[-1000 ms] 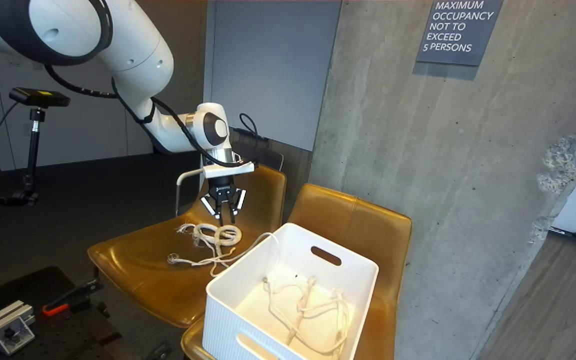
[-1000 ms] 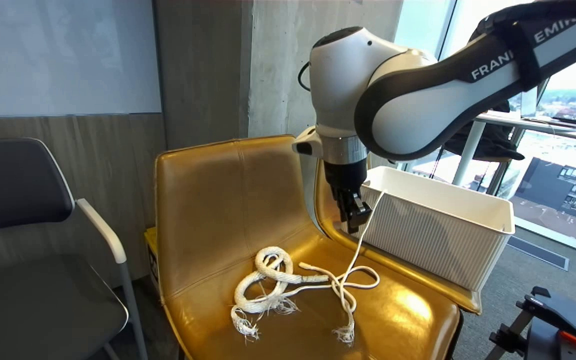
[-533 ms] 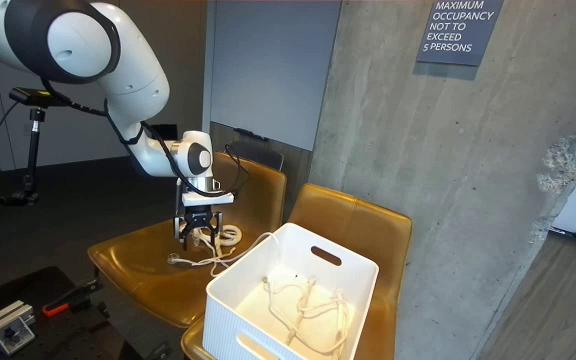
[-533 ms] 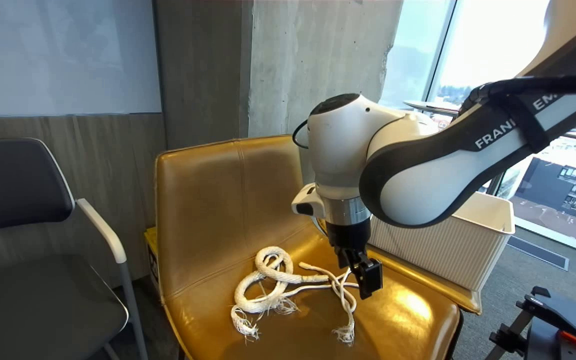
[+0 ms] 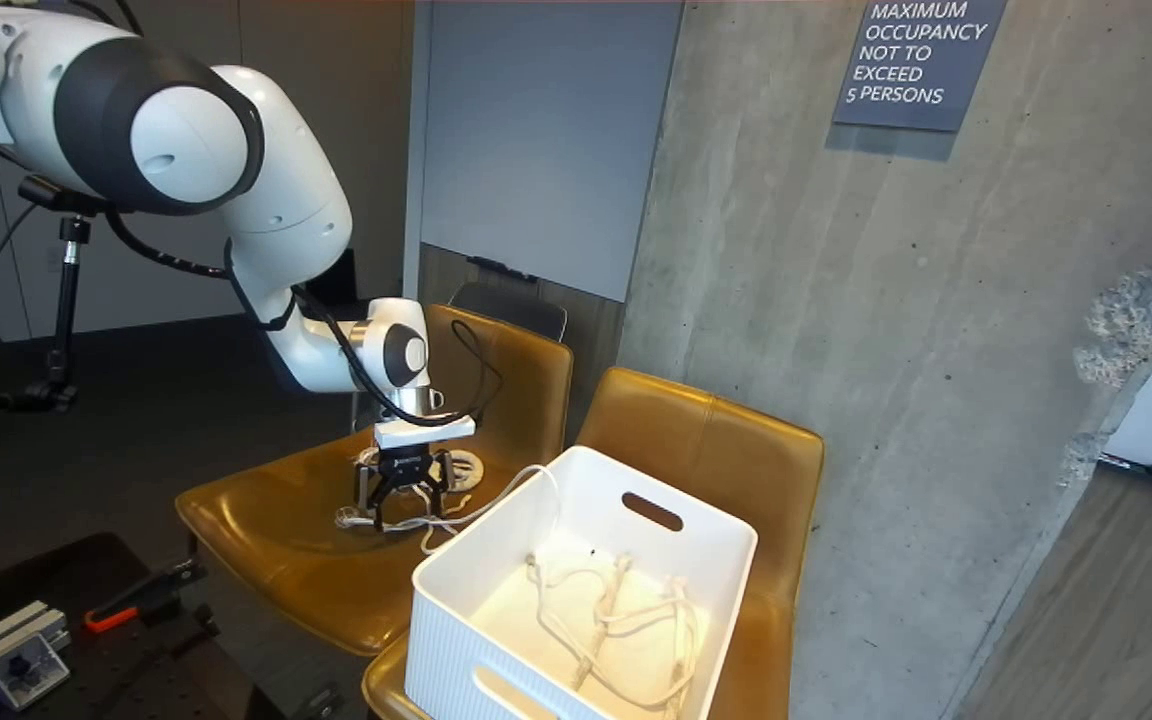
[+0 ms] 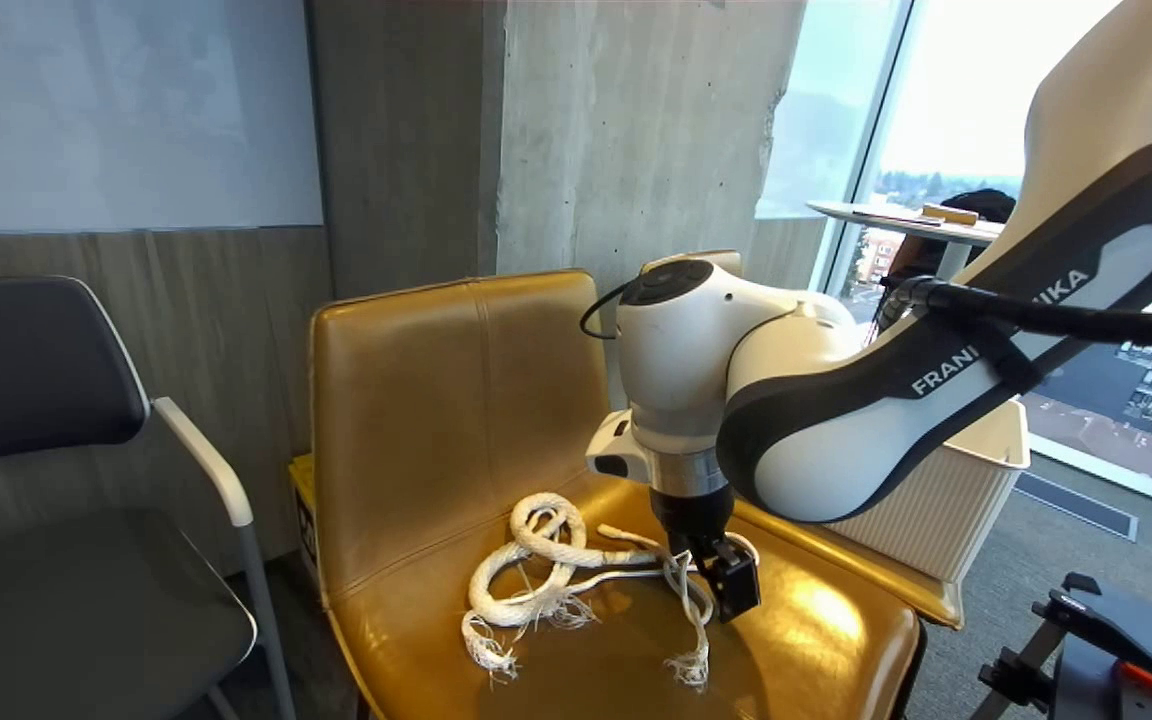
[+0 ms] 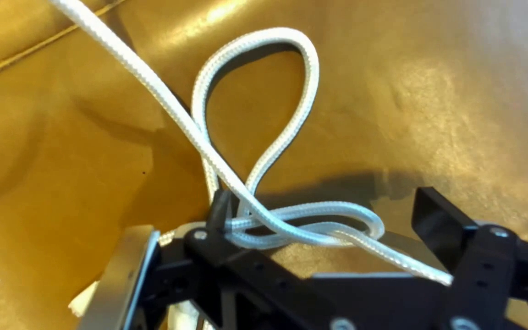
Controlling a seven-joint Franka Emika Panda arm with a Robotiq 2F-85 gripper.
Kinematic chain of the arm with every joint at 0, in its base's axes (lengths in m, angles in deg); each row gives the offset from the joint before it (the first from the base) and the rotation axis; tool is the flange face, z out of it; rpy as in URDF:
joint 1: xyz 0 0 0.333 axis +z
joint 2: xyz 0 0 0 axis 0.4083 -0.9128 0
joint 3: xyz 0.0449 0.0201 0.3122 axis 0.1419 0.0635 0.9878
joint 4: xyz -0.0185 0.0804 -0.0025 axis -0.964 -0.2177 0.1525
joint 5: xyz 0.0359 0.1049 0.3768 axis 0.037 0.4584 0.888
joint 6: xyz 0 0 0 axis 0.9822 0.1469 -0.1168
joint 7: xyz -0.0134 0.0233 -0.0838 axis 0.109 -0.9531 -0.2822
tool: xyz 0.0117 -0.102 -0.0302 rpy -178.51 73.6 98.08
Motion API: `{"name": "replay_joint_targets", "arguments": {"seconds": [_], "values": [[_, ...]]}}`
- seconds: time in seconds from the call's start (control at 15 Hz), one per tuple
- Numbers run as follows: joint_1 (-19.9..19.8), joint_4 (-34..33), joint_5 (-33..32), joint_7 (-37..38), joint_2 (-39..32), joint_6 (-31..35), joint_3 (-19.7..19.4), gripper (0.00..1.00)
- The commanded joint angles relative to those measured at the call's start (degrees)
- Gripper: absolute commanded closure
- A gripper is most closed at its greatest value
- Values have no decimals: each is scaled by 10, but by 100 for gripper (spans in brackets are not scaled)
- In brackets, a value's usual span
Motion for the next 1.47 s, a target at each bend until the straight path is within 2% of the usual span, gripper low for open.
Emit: {"name": "replay_joint_targets", "arguments": {"seconds": [0.0,0.33,0.67,0.73,0.8,0.93,1.4], "values": [[16,-44,-9,-7,-36,4,-10,0],[33,-91,-10,-9,-61,-5,-10,0],[29,-97,0,-14,-70,-4,-7,1],[28,-96,0,-14,-71,-5,-8,9],[26,-95,0,-14,-71,-5,-8,26],[24,-93,1,-14,-70,-6,-9,35],[23,-93,5,-10,-69,-8,-9,88]]}}
